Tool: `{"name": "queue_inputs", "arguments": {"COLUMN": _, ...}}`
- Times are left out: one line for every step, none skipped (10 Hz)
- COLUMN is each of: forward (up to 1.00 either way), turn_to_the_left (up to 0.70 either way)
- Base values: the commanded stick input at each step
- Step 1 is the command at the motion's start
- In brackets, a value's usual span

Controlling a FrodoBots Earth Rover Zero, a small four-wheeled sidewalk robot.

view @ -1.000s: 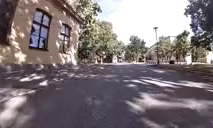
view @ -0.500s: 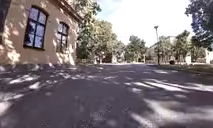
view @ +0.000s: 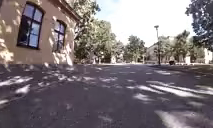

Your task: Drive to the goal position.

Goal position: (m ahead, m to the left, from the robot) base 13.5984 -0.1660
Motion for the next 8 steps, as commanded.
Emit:
{"name": "queue_inputs", "arguments": {"forward": 0.7, "turn_to_the_left": 0.0}}
{"name": "queue_inputs", "arguments": {"forward": 0.7, "turn_to_the_left": 0.0}}
{"name": "queue_inputs", "arguments": {"forward": 0.7, "turn_to_the_left": 0.0}}
{"name": "queue_inputs", "arguments": {"forward": 0.7, "turn_to_the_left": 0.0}}
{"name": "queue_inputs", "arguments": {"forward": 0.7, "turn_to_the_left": 0.0}}
{"name": "queue_inputs", "arguments": {"forward": 0.7, "turn_to_the_left": 0.0}}
{"name": "queue_inputs", "arguments": {"forward": 0.7, "turn_to_the_left": 0.0}}
{"name": "queue_inputs", "arguments": {"forward": 0.7, "turn_to_the_left": 0.0}}
